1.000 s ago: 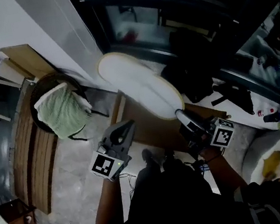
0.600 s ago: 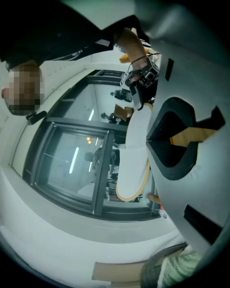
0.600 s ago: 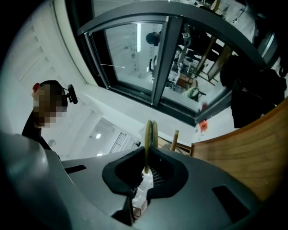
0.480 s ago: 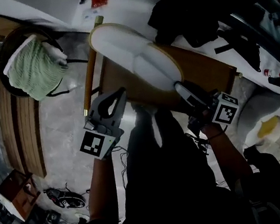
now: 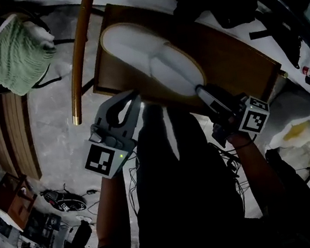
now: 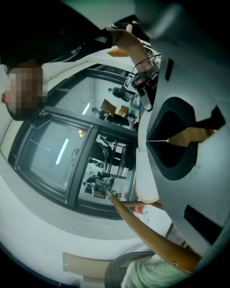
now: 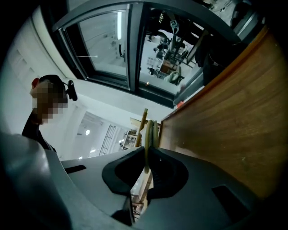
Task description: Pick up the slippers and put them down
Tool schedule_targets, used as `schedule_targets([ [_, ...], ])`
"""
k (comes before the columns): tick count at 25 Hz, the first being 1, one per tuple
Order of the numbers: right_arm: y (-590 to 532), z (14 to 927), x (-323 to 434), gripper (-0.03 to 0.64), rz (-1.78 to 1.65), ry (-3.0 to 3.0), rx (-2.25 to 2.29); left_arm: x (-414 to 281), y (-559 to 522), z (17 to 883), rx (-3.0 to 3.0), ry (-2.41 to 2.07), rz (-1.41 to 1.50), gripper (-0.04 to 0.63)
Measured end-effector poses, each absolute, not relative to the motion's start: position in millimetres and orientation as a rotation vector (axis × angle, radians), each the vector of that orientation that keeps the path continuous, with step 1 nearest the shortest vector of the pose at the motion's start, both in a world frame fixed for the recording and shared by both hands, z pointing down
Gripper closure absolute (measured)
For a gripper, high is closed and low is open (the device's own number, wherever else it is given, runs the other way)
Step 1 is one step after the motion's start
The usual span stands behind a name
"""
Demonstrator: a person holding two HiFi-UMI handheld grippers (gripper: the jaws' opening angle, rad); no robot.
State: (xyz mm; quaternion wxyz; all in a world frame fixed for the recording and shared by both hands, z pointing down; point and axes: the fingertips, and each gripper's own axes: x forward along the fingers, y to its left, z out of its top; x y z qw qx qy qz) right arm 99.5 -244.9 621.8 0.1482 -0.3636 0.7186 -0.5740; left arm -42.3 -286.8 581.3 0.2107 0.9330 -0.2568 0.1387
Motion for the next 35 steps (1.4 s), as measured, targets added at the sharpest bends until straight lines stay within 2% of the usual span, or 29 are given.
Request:
schedule_targets([
  [19, -245, 700, 107, 0.575, -1.734, 2.112, -1.261, -30, -254, 654, 2.521, -0.588, 0.458, 0.583],
  [28, -255, 710, 113, 0.572, -1.604, 2.384, -1.580, -20, -256, 656, 2.549, -0.548, 0.443, 0.583],
  [35, -260, 716, 119, 0.524, -1.403, 2.662, -1.878, -14, -252, 657, 2.555, -0.520, 0.441, 0.583],
])
